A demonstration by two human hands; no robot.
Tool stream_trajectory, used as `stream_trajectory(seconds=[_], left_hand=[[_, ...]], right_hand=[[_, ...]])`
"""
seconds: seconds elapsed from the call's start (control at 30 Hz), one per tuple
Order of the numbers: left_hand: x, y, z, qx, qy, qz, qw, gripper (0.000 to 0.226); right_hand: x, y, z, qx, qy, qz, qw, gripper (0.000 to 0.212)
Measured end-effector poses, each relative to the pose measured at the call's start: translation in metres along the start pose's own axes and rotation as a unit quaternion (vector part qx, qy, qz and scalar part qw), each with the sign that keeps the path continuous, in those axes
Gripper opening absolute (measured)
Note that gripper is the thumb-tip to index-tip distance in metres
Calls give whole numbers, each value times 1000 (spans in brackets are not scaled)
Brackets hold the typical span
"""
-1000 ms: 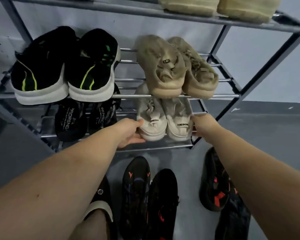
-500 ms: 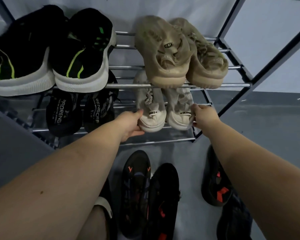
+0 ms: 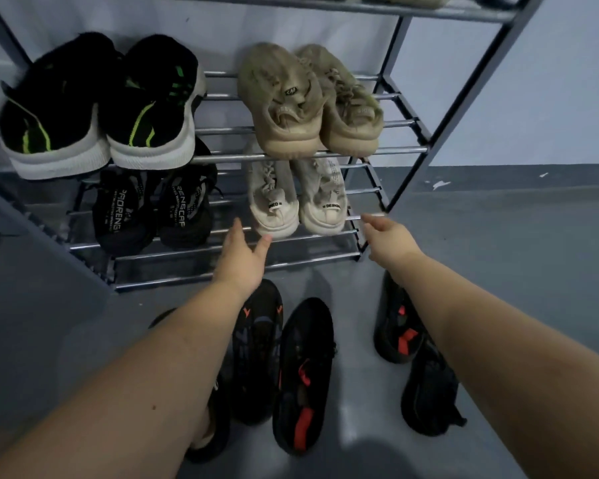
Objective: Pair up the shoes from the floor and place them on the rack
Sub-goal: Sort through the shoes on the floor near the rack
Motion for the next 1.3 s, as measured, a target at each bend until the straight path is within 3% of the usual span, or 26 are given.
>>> stream_trajectory(seconds=[0.17,0.37,0.53,0.67,1.03,1.3], left_hand=[[20,-3,64,23,-113,-169,979,73],[30,-36,135,-21,-161,-134,978,66],[49,-67,179,-44,-222,-171,959,65],[74,-71,202,-58,-248,-140,957,60],[112,-89,189,-94,-269,-143,948,57],[189,-78,144,-116,-280,-78,950,55]], right_hand=[[-15,40,65,5,18,-2,1000,43],[-12,100,133,71,36,-60,995,46],[15,150,197,149,4,-98,984,48],[29,178,225,196,-15,-123,973,51],[34,196,191,218,-28,-129,967,53],[19,210,120,223,-27,-106,969,48]])
Point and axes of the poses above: each hand's wrist, its own z-axis away from the middle knuckle, its own x-axis out of the palm, y = z × x, the point moved 5 cm from there along -z, towards the middle knuckle, and after that the axes turned 14 degrees about z, right-handed, at the moved point
